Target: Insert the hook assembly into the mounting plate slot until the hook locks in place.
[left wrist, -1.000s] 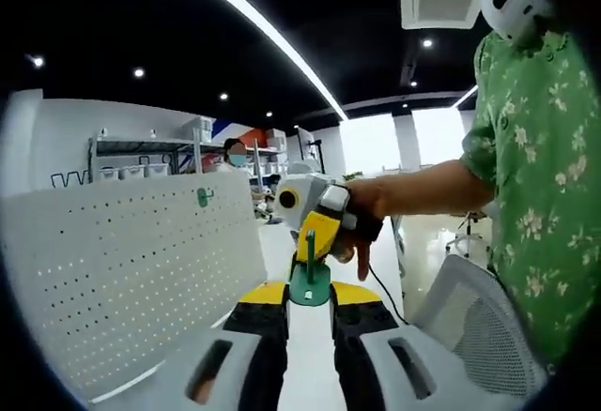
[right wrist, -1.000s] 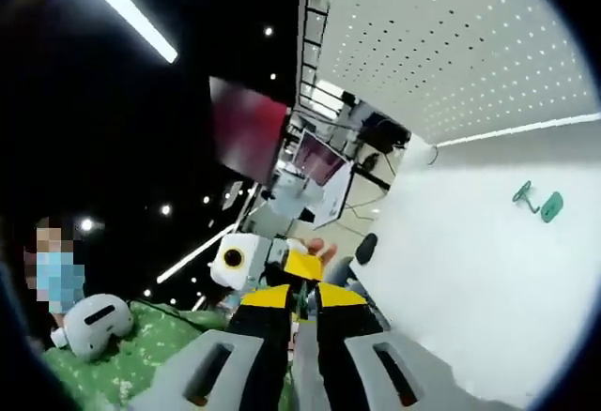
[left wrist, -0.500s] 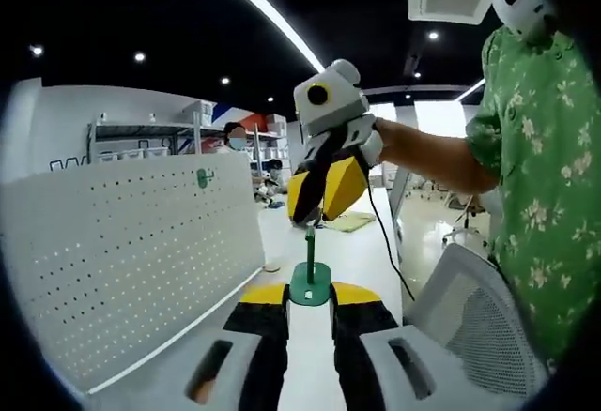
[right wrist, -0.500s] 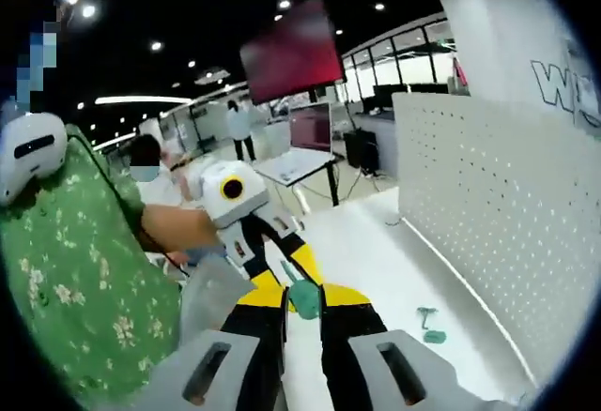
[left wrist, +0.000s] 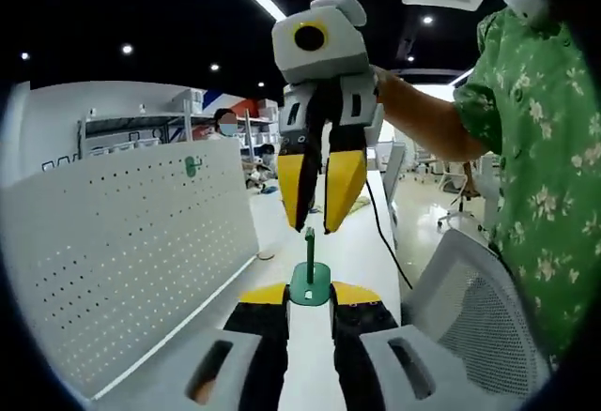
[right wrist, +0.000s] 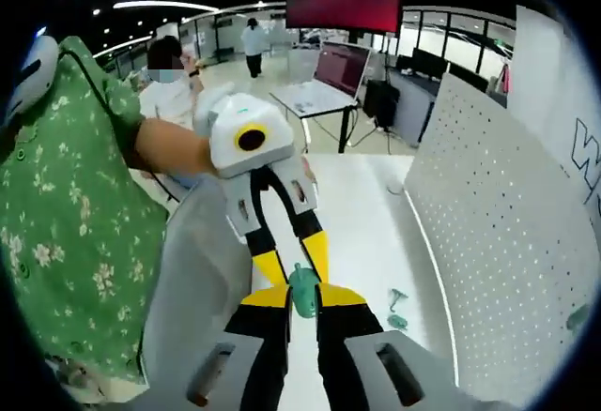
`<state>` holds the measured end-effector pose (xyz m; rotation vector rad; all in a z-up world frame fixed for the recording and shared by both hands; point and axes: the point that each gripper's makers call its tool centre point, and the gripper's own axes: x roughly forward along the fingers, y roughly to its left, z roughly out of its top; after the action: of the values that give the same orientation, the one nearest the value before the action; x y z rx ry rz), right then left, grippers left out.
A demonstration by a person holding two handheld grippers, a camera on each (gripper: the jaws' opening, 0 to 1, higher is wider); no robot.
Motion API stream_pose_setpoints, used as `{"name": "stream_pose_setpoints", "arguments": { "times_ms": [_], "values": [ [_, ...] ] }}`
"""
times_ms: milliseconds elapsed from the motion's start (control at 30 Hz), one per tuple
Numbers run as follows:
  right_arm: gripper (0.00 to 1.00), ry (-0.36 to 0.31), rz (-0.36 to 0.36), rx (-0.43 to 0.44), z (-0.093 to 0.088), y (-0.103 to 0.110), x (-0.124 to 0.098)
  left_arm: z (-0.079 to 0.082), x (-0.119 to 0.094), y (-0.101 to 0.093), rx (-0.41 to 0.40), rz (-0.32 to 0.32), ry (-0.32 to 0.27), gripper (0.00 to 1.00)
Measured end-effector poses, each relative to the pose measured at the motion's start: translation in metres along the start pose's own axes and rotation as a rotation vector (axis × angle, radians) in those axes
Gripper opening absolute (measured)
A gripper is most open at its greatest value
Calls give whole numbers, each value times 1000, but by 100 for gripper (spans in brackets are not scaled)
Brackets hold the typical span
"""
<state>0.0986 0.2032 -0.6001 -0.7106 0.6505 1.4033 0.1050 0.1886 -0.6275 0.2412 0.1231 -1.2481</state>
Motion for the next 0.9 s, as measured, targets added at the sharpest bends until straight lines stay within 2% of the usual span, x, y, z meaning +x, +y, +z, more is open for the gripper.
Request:
{"name": "stream_pose_setpoints", "arguments": {
  "times_ms": [367,533,900],
  "values": [
    [4,169,45,-53,-16,5,17,-2,7,-5,23,-17,48,16],
    [3,209,37,-72,-22,5,19,-1,8,-7,24,-23,57,16],
    [2,246,33,-69,-29,7,19,1,11,-11,16,-40,79,16]
  ]
}}
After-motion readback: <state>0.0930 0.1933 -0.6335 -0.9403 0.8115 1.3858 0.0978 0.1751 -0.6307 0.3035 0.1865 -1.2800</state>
